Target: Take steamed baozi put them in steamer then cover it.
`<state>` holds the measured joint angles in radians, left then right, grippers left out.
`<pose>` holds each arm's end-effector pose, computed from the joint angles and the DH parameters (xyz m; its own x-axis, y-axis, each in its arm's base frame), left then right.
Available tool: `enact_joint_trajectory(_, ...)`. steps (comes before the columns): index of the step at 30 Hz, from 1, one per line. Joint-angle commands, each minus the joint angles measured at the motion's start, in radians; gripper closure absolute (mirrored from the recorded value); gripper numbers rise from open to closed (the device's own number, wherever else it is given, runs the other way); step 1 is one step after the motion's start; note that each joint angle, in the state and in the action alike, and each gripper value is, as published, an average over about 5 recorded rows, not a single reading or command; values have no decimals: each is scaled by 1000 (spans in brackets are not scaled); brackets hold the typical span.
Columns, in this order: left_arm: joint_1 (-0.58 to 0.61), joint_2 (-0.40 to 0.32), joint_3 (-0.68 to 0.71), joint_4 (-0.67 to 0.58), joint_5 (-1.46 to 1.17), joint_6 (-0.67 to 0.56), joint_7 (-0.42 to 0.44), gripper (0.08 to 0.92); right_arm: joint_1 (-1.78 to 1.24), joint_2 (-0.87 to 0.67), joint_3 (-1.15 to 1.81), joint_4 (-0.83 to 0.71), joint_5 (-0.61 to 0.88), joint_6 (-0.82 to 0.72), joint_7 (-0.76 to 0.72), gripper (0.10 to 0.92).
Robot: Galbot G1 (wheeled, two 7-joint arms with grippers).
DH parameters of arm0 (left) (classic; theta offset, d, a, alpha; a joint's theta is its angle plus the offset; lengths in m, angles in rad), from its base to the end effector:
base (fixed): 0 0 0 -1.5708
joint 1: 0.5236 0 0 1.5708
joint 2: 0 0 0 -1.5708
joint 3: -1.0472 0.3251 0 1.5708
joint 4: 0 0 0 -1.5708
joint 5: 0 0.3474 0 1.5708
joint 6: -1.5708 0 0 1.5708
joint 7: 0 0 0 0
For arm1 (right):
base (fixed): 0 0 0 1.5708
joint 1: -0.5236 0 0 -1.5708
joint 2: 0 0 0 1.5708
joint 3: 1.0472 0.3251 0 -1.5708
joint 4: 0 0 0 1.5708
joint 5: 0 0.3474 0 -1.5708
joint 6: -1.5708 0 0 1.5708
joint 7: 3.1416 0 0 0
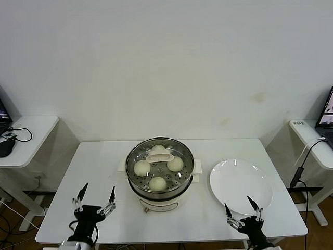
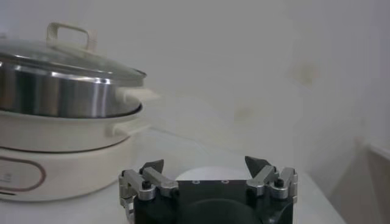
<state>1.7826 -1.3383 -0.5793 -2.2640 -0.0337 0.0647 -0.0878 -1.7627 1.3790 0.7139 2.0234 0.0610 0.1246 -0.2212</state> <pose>0.1328 0.0382 -0.2509 -0.9955 0.0076 0.0945 0.0250 0.9826 0.1839 0.1274 -0.0910 -0.3211 -0.9756 -0.1570 0.1538 -0.1837 0.9667 -0.1784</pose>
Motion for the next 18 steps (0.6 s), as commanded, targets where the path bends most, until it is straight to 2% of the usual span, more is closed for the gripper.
enact_joint_trajectory(1, 113, -31, -55, 63, -186, -110, -13, 177, -70, 3, -25, 50, 16, -17, 15, 202)
enact_joint_trajectory(18, 102, -45, -53, 102, -114, -133, -10, 177, -68, 19, -78, 65, 31, -99, 40, 202)
